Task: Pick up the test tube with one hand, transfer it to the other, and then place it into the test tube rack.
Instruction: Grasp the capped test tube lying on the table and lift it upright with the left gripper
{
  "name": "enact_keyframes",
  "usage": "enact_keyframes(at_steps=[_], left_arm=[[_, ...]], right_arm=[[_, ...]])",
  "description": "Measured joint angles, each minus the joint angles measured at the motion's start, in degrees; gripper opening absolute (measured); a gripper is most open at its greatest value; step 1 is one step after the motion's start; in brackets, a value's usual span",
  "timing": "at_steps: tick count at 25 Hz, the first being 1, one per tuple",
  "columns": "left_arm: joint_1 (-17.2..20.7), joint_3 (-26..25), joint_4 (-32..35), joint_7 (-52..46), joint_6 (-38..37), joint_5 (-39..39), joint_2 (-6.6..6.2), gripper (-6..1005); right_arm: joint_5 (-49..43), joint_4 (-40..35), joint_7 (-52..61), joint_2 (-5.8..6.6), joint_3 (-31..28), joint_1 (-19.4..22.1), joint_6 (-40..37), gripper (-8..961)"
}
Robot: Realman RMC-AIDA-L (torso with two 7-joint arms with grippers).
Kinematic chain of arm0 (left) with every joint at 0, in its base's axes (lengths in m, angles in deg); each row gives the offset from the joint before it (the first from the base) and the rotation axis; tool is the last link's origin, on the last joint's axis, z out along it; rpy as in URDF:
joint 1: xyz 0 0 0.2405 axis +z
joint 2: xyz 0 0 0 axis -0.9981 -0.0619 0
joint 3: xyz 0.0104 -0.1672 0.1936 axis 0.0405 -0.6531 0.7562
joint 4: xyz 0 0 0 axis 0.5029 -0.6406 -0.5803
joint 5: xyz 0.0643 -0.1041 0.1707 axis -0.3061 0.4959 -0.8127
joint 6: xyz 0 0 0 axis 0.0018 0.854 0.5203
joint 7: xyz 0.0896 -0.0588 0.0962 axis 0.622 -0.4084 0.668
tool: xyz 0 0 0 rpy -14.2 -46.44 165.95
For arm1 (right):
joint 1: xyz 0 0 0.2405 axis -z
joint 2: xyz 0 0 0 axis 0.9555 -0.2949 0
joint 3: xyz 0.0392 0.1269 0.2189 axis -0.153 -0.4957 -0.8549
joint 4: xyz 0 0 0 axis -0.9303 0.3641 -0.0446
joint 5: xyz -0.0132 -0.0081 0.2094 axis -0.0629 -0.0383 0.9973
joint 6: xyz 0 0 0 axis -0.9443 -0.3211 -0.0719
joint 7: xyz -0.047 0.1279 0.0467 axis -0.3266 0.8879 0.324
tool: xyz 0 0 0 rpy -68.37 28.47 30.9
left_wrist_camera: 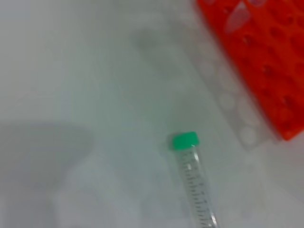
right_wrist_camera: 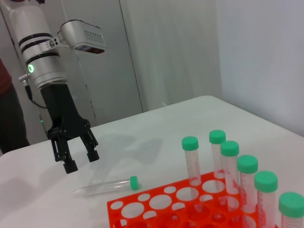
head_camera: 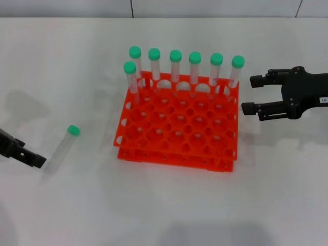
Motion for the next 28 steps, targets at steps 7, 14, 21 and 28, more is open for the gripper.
enact_keyframes(at_steps=[7,14,21,28], left_arm=[[-0.3,0.1,-0.7,-3.0,2.9,-0.9,0.51,878],[-1.6,0.5,-3.1,-3.3,4.2,-1.3,1.04,878],[-2.3,3.1,-3.9,-4.3,4.5,-1.4,1.1,877],[-2.9,4.3,-4.0,-6.4,4.1,-3.3,1.03,877]], right_arm=[[0.0,0.0,-0.4,0.0,0.0,-0.1,0.1,785],[0.0,0.0,-0.4,0.0,0.0,-0.1,0.2,784],[0.0,0.1,-0.4,0.0,0.0,0.0,0.3,784],[0.0,0.1,-0.4,0.0,0.0,0.0,0.3,785]])
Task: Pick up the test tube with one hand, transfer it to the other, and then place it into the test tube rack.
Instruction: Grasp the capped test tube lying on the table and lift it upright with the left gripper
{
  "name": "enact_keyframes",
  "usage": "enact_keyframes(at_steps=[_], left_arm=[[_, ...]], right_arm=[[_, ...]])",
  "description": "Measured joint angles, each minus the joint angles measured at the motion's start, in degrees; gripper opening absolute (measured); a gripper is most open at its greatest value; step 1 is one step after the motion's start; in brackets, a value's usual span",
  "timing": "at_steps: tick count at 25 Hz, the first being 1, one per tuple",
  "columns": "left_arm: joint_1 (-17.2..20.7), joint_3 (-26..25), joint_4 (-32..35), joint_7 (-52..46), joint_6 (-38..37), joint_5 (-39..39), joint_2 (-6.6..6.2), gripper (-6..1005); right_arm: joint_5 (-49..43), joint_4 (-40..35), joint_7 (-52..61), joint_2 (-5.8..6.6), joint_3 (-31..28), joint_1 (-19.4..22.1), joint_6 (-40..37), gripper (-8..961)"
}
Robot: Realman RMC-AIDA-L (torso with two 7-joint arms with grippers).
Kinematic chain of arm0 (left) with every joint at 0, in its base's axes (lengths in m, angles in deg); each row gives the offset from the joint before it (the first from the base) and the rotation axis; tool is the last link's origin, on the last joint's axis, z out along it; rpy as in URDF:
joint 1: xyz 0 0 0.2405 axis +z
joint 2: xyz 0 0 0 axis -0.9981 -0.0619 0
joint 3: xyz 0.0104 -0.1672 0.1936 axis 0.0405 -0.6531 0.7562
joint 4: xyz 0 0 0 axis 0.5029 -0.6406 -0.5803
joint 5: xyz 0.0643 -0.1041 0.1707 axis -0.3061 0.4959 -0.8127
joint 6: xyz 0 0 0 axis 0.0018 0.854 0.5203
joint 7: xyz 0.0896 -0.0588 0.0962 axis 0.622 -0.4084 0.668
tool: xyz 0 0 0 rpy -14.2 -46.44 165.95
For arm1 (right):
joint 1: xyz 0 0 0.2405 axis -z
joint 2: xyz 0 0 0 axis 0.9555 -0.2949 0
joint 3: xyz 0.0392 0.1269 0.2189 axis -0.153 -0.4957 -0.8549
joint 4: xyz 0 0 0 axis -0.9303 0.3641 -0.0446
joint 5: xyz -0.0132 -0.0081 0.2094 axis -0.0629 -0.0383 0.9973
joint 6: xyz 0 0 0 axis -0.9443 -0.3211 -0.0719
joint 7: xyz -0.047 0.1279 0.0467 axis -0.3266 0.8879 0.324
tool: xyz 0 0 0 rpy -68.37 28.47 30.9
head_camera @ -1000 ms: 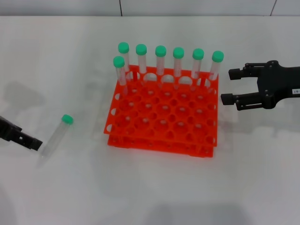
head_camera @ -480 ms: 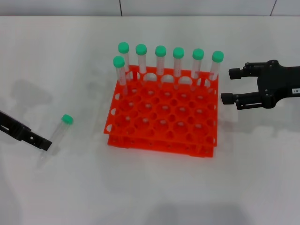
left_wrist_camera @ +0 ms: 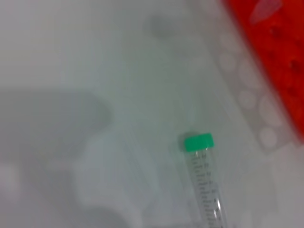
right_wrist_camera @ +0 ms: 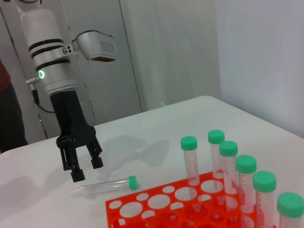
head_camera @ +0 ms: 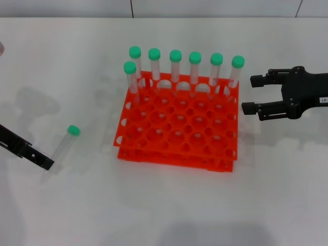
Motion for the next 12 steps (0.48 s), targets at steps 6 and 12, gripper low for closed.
enact_keyframes(at_steps=[6,12], left_arm=[[-0.2,1.1,0.0,-2.0,-0.1,-1.0,0.26,876],[-0.6,1.2,0.0,-2.2,-0.4,-1.0,0.75,876]], right_arm=[[0.0,0.0,-0.1,0.0,0.0,0.0,0.1,785],[0.0,0.0,-0.1,-0.01,0.0,0.1,0.1,785]])
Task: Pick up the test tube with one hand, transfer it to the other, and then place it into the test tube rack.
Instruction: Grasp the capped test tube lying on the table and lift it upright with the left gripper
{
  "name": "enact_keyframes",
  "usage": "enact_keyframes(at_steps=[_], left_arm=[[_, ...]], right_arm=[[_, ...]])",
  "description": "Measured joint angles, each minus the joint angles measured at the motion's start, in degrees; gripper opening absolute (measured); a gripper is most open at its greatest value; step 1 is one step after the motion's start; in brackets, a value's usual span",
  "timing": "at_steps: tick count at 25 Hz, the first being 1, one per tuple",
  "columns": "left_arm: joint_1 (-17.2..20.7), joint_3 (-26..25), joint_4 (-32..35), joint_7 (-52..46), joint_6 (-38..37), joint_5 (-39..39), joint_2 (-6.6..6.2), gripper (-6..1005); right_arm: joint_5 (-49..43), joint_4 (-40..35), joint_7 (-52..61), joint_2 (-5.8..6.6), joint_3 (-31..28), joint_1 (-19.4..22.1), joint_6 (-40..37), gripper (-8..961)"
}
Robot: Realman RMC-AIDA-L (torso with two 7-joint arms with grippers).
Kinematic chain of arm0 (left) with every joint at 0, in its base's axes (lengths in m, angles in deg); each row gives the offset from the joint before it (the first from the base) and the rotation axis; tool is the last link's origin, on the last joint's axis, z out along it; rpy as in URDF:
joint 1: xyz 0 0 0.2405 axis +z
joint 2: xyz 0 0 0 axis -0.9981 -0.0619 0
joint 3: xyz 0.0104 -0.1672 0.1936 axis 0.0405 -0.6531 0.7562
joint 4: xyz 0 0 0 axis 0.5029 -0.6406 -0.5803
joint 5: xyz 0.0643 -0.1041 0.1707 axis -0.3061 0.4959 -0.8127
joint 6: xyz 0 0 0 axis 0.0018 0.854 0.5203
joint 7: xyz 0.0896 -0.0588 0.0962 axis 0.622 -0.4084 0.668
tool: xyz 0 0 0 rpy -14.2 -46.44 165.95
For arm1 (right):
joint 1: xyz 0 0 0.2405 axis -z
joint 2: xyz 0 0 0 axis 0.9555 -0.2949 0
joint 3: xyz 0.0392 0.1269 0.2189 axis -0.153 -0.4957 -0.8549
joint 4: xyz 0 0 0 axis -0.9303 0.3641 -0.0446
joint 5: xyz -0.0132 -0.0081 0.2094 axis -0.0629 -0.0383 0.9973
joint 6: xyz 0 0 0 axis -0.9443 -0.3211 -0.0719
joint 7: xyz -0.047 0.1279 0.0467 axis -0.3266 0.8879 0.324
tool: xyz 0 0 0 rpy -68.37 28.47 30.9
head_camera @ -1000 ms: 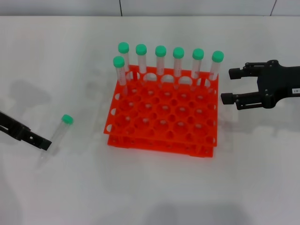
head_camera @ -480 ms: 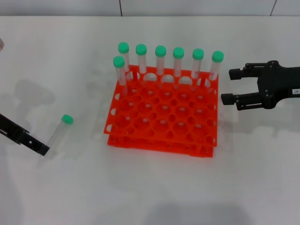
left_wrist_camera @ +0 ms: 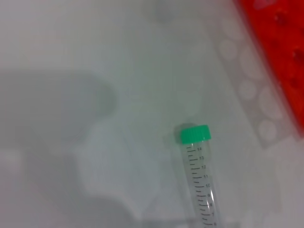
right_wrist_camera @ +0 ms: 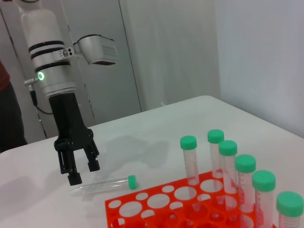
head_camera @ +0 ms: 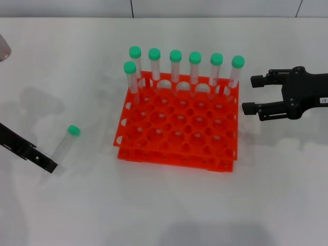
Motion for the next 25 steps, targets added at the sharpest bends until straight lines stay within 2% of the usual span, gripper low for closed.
enact_keyframes(at_steps=[6,7,13,18,25], left_arm=[[-0.1,1.5,0.0,-0.5,-0.2,0.0,0.2,875],[0.1,3.1,0.0,-1.3,-0.2,-0.1,0.24,875],[0.0,3.4,0.0,-2.1,0.0,-0.1,0.25,861],[-0.1,3.5,0.0,-2.4,0.2,-0.1,0.32,641],[-0.2,3.6,-0.6,-3.3,0.4,-0.1,0.38,572]], right_arm=[[0.0,0.0,0.0,-0.14,0.0,0.2,0.0,785],[0.0,0.0,0.0,-0.14,0.0,0.2,0.0,785],[0.1,0.0,0.0,-0.17,0.0,0.3,0.0,784],[0.1,0.0,0.0,-0.17,0.0,0.3,0.0,784],[0.1,0.0,0.0,-0.17,0.0,0.3,0.0,784]])
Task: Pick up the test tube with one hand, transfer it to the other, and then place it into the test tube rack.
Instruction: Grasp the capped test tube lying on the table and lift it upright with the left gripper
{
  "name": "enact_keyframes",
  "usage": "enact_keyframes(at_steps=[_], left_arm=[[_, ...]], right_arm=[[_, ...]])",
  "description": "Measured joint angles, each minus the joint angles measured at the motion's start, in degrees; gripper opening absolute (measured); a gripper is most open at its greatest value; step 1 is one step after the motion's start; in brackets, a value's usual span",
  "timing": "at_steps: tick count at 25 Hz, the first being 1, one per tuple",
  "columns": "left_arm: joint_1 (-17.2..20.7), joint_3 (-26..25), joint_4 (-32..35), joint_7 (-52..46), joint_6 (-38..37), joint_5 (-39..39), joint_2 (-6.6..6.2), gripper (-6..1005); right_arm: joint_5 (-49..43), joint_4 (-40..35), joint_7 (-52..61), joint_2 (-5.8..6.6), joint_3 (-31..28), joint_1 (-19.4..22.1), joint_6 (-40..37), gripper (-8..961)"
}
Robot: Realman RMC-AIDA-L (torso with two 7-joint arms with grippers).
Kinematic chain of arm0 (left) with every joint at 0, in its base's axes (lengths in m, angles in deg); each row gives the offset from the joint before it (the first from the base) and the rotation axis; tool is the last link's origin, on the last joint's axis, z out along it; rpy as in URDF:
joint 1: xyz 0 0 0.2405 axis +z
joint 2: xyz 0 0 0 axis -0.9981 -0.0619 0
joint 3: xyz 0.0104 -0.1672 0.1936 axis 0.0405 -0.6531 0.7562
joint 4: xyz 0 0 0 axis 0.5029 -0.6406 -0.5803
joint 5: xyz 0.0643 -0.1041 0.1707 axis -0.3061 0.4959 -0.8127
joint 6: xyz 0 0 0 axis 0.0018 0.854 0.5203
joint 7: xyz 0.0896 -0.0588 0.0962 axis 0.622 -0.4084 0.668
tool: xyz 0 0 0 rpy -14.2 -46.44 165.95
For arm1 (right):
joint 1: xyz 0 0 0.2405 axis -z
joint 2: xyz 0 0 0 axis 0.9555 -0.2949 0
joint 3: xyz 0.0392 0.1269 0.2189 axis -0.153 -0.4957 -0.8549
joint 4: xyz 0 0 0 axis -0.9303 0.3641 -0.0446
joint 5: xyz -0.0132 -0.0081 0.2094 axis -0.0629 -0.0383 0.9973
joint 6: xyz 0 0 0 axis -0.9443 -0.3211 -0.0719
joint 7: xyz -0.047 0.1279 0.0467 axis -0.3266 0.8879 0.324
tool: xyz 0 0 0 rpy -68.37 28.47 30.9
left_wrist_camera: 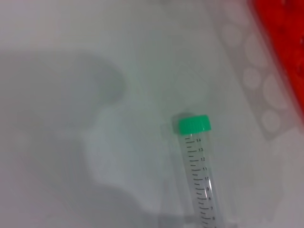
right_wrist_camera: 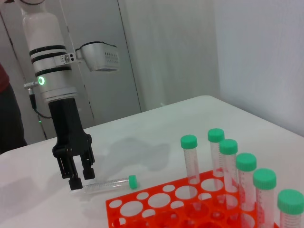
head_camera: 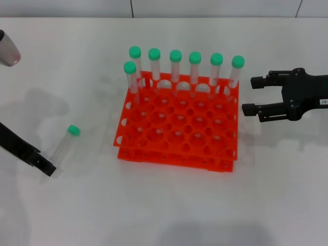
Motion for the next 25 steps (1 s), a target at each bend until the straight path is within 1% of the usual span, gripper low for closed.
enact_keyframes(at_steps=[5,12,17,25], left_arm=[[0.0,0.0,0.0,-0.5,0.5,0.0,0.01,569],[0.0,0.9,-0.1,-0.6,0.8,0.0,0.46,566],[0.0,0.9,-0.1,-0.6,0.9,0.0,0.49,565],[-0.4,0.9,-1.5,-0.9,1.5,-1.3,0.49,465]], right_arm=[[0.0,0.0,0.0,-0.01,0.0,0.0,0.1,784],[0.0,0.0,0.0,-0.09,0.0,0.0,0.2,785],[0.0,0.0,0.0,-0.09,0.0,0.0,0.3,785],[0.1,0.2,-0.5,-0.13,0.0,-0.1,0.4,784]])
